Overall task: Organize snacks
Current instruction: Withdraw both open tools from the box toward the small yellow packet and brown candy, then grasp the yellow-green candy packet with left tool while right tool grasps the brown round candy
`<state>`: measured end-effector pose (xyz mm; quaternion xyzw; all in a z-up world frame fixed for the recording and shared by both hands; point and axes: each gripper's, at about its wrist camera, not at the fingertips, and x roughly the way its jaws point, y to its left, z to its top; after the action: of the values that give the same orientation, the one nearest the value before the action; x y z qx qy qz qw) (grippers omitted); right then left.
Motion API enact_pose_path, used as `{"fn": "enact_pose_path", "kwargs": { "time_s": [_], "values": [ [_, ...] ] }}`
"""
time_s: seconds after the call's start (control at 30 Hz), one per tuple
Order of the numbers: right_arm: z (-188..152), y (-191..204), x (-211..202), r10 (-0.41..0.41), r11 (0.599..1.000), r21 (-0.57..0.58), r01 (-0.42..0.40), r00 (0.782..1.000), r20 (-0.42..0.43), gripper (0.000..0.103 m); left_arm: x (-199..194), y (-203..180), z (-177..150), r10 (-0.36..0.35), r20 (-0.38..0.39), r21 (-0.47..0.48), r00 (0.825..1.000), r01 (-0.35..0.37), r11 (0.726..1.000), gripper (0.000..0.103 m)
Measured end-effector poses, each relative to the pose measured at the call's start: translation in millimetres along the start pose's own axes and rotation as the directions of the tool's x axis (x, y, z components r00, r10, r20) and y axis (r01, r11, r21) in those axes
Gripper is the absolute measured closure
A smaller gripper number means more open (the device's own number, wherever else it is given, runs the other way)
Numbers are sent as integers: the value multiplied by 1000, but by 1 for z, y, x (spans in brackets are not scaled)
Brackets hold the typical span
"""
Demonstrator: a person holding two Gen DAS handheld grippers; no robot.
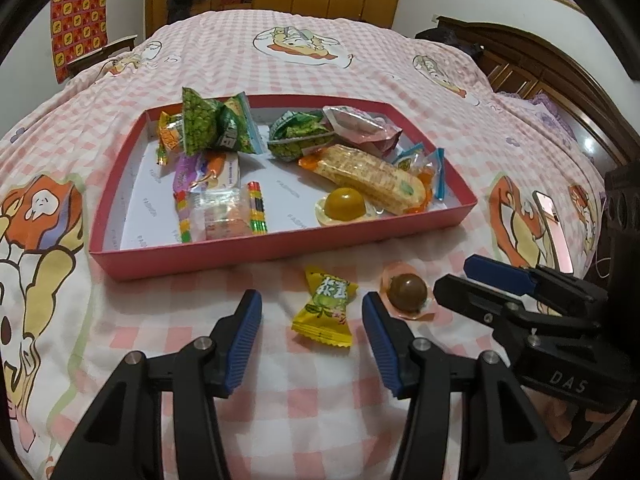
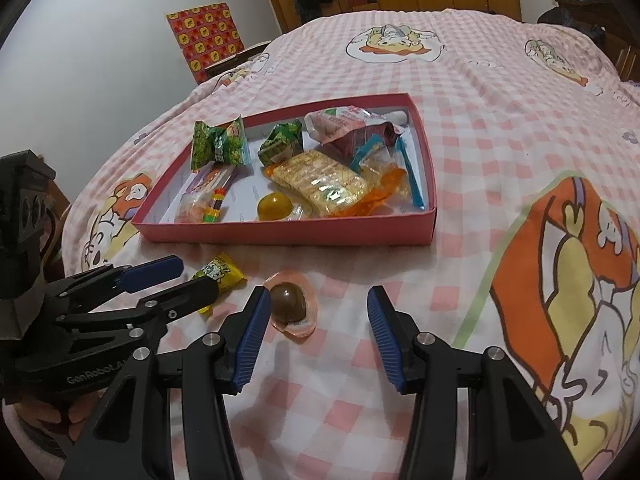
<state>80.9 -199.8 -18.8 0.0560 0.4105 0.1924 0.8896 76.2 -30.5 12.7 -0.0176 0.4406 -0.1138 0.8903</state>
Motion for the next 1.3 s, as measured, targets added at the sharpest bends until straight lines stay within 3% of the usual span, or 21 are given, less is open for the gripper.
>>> {"fn": "enact_pose_path", "kwargs": {
  "time_s": [0.33, 0.9, 1.13, 1.3],
  "values": [
    [-4, 0, 5, 26, 1000, 3, -26, 1000, -17, 52, 13, -3, -3, -5, -20, 18, 1000, 5, 1000, 71],
    [-3, 10, 17, 4, 1000, -30, -5, 999, -50, 52, -14, 17, -3, -37, 22, -28, 999, 38, 999, 72],
    [-2, 20, 27, -19, 998, -65, 15, 998, -61, 52, 2, 22, -10, -19, -55, -34, 998, 17, 999, 71],
    [-2, 24, 30, -29, 996, -90, 25, 998, -49, 52, 7, 20, -11, -4, -55, -18, 999, 3, 1000, 71]
  ]
}}
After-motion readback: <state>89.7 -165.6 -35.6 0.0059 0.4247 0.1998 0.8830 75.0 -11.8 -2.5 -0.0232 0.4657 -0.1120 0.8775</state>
